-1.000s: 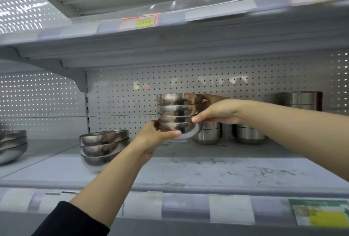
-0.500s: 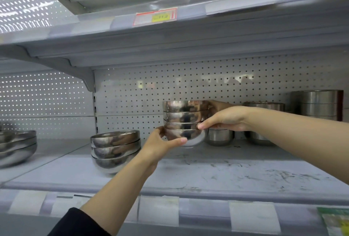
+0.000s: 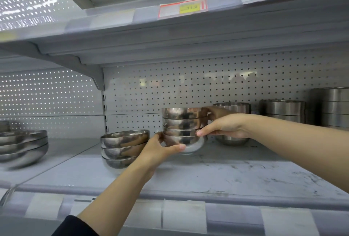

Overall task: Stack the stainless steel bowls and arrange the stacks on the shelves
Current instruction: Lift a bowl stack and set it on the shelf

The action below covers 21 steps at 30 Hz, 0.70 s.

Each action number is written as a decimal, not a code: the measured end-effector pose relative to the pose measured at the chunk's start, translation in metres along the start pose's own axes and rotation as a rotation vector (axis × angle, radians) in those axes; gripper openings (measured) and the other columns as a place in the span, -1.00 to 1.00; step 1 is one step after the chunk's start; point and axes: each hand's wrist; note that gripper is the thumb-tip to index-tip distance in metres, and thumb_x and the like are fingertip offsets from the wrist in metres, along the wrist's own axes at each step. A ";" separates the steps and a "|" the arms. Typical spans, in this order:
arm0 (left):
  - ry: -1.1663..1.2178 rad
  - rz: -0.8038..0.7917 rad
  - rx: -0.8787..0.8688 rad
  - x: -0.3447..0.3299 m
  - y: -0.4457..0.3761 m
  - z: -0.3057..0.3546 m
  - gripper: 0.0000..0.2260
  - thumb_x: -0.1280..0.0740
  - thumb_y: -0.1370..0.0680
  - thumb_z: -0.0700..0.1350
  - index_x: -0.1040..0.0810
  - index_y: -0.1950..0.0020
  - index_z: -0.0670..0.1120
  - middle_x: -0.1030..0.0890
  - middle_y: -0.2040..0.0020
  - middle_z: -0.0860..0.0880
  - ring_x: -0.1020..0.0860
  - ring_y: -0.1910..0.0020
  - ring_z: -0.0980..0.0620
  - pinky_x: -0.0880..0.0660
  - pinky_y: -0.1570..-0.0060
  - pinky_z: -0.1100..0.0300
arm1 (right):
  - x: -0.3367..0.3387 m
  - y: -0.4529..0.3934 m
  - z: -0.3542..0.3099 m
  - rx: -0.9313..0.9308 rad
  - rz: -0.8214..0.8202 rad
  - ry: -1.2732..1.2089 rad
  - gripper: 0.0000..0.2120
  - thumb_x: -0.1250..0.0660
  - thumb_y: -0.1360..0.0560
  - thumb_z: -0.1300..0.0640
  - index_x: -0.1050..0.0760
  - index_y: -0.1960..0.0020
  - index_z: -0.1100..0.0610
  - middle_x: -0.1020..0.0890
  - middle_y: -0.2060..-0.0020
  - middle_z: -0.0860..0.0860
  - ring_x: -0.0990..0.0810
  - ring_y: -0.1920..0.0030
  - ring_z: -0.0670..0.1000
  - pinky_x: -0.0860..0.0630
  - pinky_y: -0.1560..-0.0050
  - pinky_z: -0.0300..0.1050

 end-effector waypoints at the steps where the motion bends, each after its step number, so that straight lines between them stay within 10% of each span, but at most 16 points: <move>1: -0.013 0.000 0.004 0.005 0.000 -0.001 -0.41 -0.57 -0.27 -0.02 -0.46 -0.25 -0.04 -0.58 -0.16 0.10 -0.50 -0.19 0.13 -0.36 -0.30 0.08 | -0.004 -0.002 -0.001 0.001 -0.007 0.001 -0.54 -0.47 -0.36 0.33 -0.49 -0.20 0.05 -0.67 -0.07 0.00 -0.59 -0.14 -0.07 -0.47 -0.07 -0.29; 7: -0.052 0.002 0.022 0.028 -0.006 -0.004 -0.43 -0.56 -0.30 -0.07 -0.45 -0.26 -0.06 -0.58 -0.17 0.05 -0.50 -0.17 0.10 -0.38 -0.28 0.08 | -0.022 -0.021 -0.004 0.065 0.034 -0.037 -0.49 -0.50 -0.30 0.39 -0.49 -0.15 0.02 -0.68 0.03 -0.03 -0.64 0.01 -0.11 -0.54 0.22 -0.36; 14: -0.105 -0.021 0.053 0.014 -0.045 -0.008 -0.46 -0.55 -0.31 -0.06 -0.48 -0.24 -0.06 -0.58 -0.18 0.03 -0.49 -0.21 0.01 -0.38 -0.29 -0.03 | 0.001 -0.035 0.003 0.060 0.090 -0.065 -0.32 -0.54 -0.21 0.40 -0.42 -0.21 -0.02 -0.60 -0.13 -0.03 -0.56 -0.13 -0.04 -0.54 0.06 -0.25; 21: -0.026 -0.142 0.141 -0.010 -0.095 -0.018 -0.66 -0.55 -0.26 -0.22 -0.57 0.06 0.03 -0.68 0.17 0.13 -0.57 0.04 0.11 -0.47 0.07 0.29 | 0.021 -0.060 0.026 0.050 0.187 -0.091 -0.30 -0.56 -0.16 0.43 -0.43 -0.20 0.03 -0.60 -0.14 0.04 -0.57 -0.14 0.03 -0.55 -0.14 -0.07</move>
Point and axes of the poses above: each hand's wrist, its own y-axis away from the middle knuckle, its own x-axis out of the back of the hand, z = x × y
